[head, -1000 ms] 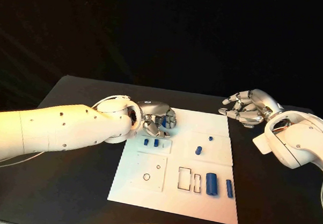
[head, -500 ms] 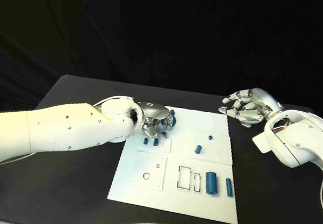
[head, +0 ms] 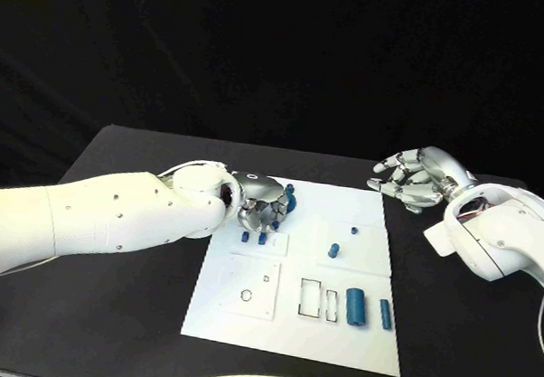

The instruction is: Assemble the parts on the task board

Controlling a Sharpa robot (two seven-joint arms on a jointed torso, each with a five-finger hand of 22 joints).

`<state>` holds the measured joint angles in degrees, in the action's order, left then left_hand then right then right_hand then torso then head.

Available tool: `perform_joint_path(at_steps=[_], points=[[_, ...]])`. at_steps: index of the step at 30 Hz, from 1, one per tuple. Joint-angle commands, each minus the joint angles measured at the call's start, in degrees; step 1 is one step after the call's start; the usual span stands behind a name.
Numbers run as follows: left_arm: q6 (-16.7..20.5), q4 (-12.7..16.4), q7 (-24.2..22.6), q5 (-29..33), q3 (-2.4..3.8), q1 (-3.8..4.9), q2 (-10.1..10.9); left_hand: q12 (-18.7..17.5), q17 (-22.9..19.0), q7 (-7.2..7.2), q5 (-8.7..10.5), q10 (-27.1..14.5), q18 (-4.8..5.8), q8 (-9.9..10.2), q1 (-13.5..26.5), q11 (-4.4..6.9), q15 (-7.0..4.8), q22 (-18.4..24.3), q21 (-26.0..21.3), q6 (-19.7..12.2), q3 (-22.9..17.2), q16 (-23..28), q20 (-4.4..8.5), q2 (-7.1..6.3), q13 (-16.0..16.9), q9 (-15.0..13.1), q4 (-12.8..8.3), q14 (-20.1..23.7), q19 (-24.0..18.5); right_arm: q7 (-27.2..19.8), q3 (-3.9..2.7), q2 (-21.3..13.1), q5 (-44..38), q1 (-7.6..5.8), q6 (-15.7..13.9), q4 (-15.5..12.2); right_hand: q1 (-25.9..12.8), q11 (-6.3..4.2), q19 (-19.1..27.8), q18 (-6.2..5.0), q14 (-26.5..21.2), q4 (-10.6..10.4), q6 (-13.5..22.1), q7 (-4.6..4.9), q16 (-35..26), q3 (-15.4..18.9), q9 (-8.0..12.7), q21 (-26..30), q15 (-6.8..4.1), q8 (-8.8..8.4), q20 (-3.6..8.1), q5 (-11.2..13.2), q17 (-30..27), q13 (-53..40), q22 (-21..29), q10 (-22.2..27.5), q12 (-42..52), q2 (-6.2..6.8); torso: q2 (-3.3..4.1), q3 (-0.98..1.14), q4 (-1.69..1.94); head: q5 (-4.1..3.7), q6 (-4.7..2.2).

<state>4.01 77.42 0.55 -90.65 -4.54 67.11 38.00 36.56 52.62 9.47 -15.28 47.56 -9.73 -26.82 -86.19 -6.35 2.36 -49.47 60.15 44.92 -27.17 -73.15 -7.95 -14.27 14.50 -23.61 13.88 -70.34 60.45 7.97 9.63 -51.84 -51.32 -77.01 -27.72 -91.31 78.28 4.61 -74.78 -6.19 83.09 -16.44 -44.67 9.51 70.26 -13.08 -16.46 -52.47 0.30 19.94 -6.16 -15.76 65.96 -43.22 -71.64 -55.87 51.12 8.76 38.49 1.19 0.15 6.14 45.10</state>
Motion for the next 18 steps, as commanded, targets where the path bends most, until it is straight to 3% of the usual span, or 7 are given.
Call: perform_joint_path(at_steps=[1, 18], points=[[-0.2, 0.0, 0.3, -0.8, 0.02, 0.00, -0.2, -0.4, 0.7, -0.09, 0.07, 0.8, 0.87, 0.3, -0.6, 0.18, -0.14, -1.3, 1.2, 0.8, -0.9, -0.8, 0.13, -0.02, -0.3, 0.3, -0.2, -0.8, 0.9, -0.9, -0.01, 0.0, -0.1, 0.03, -0.1, -0.2, 0.0, 0.17, 0.4, -0.88, -0.2, 0.0, 0.2, 0.23, -0.1, -0.3, 0.1, 0.2, -0.02, 0.34, -0.11, -0.4, 0.0, 0.0, 0.0, 0.4, -0.2, 0.70, 0.01, 0.01, 0.01, 0.02, 0.14], [0.3, -0.3, -0.1, 0.1, 0.02, 0.00, -0.6, -2.0, 2.2, 0.05, 0.25, 2.3, 1.50, 1.4, 0.0, 0.18, -0.16, -5.3, 4.7, 1.9, -3.2, -3.0, 0.22, -0.04, -1.8, 1.5, -1.3, -2.3, 2.6, -0.6, -0.01, 0.1, -0.1, 0.02, 0.2, -0.2, -0.1, 0.18, 0.5, -0.92, -0.3, -0.1, 0.3, 0.24, -0.3, -0.3, 0.1, 0.5, -0.02, 0.36, -0.11, -0.4, -0.1, 0.2, 0.2, 0.3, -0.3, 0.70, -0.07, -0.02, 0.03, -0.30, 0.32]])
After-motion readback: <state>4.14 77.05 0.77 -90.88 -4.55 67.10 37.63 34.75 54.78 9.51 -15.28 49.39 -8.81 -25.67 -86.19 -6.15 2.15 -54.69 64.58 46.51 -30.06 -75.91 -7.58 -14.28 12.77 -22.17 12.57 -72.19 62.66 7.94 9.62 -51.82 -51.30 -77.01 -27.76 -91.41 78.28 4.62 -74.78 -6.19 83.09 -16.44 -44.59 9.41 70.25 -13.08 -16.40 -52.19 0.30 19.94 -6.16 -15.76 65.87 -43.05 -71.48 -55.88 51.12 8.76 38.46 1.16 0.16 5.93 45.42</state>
